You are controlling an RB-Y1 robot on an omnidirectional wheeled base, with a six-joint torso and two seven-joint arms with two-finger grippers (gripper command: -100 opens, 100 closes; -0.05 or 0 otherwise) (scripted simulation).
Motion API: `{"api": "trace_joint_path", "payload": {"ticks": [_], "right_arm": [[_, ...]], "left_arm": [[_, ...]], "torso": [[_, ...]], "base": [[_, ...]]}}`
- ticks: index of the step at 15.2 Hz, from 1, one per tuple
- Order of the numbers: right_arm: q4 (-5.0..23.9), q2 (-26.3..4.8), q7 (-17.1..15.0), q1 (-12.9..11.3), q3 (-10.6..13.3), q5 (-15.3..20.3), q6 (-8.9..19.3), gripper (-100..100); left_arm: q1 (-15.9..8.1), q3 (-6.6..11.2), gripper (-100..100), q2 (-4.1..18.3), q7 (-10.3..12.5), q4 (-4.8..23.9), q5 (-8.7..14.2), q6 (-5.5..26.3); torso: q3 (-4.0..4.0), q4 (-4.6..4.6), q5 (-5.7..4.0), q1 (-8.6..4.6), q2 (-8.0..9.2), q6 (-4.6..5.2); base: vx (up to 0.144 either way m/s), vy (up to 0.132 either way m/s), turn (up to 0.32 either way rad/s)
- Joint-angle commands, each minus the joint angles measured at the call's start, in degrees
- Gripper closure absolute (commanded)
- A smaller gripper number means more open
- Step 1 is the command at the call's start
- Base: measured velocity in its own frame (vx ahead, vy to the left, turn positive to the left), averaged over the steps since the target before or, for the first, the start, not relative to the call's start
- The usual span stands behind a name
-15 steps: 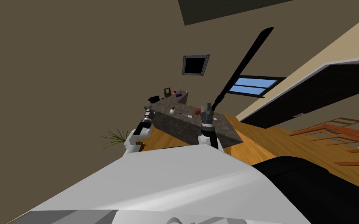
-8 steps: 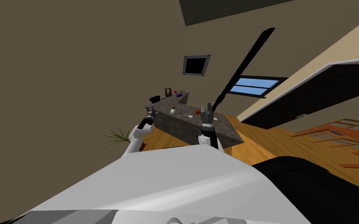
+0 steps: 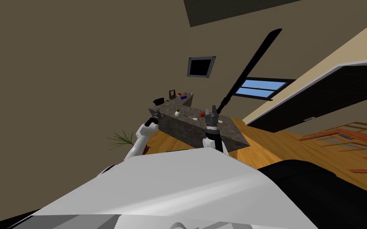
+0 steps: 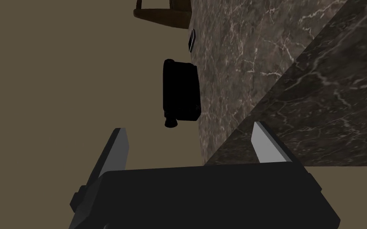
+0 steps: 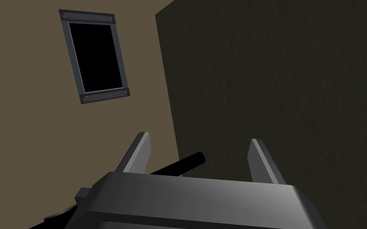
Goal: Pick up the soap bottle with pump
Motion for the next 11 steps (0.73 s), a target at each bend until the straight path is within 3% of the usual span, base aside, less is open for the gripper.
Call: {"api": "trace_joint_path", "payload": {"ticks": [1,2,3,5,6,7,9,10,11], "right_arm": [[0.00,0.00,0.00,0.00,0.00,0.00,0.00,0],[0.00,0.00,0.00,0.00,0.00,0.00,0.00,0],[0.00,0.00,0.00,0.00,0.00,0.00,0.00,0],[0.00,0.00,0.00,0.00,0.00,0.00,0.00,0],[0.00,0.00,0.00,0.00,0.00,0.00,0.00,0],[0.00,0.00,0.00,0.00,0.00,0.00,0.00,0],[0.00,0.00,0.00,0.00,0.00,0.00,0.00,0],[0.00,0.00,0.00,0.00,0.00,0.00,0.00,0],[0.00,0.00,0.00,0.00,0.00,0.00,0.00,0]], "left_arm": [[-2.69,0.11,-100,0.25,0.76,2.67,0.19,2.86],[-2.69,0.11,-100,0.25,0.76,2.67,0.19,3.05],[-4.98,0.32,-100,0.44,2.50,4.91,0.41,5.06],[-6.41,0.32,-100,0.44,2.50,6.40,0.41,6.99],[-8.48,0.55,-100,0.58,4.25,8.21,0.62,8.59],[-9.85,0.55,-100,0.58,4.25,9.56,0.62,9.77],[-10.13,0.55,-100,0.58,4.25,10.13,0.62,10.96],[-12.50,0.79,-100,0.68,6.01,12.64,0.82,12.81],[-13.57,0.79,-100,0.68,6.01,13.77,0.82,13.77]], "torso": [[0.00,0.00,0.00,0.00,0.00,0.00],[0.00,0.00,0.00,-0.01,0.00,0.00],[0.00,0.00,0.00,-0.02,0.00,0.00],[-0.01,0.00,-0.01,-0.02,-0.02,0.00],[-0.01,0.00,-0.01,-0.02,-0.02,0.00],[-0.01,0.00,-0.01,-0.03,-0.03,0.00],[-0.02,-0.01,0.00,-0.03,-0.03,0.00],[-0.01,-0.01,0.00,-0.03,-0.02,-0.01],[-0.01,0.00,-0.01,-0.03,-0.03,0.00]], "base": [[0.000,0.007,0.003],[0.000,0.000,0.000],[0.000,0.000,0.000],[0.002,0.003,0.004],[0.006,0.004,0.001],[0.008,0.004,-0.001],[0.007,0.002,-0.002],[0.009,0.002,-0.001],[0.012,0.003,-0.005]]}}
